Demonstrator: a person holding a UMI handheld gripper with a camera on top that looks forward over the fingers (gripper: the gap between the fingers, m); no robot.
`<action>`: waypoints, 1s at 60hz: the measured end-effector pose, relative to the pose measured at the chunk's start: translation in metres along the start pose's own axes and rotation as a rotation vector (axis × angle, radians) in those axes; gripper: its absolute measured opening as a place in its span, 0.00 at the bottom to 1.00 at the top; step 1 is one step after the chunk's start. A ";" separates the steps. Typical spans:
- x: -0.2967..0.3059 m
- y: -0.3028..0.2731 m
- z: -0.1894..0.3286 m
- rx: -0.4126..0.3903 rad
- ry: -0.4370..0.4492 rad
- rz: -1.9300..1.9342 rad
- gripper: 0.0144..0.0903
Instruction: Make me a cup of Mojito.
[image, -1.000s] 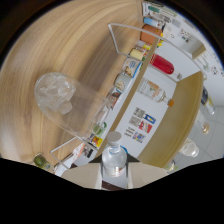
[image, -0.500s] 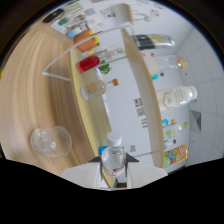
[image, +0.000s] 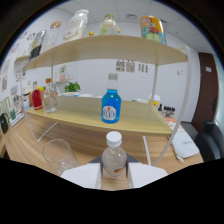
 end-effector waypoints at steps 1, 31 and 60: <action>0.001 0.007 0.003 -0.012 -0.001 0.011 0.27; 0.008 0.095 0.029 -0.176 -0.031 0.043 0.27; 0.007 0.094 0.006 -0.217 -0.010 0.079 0.92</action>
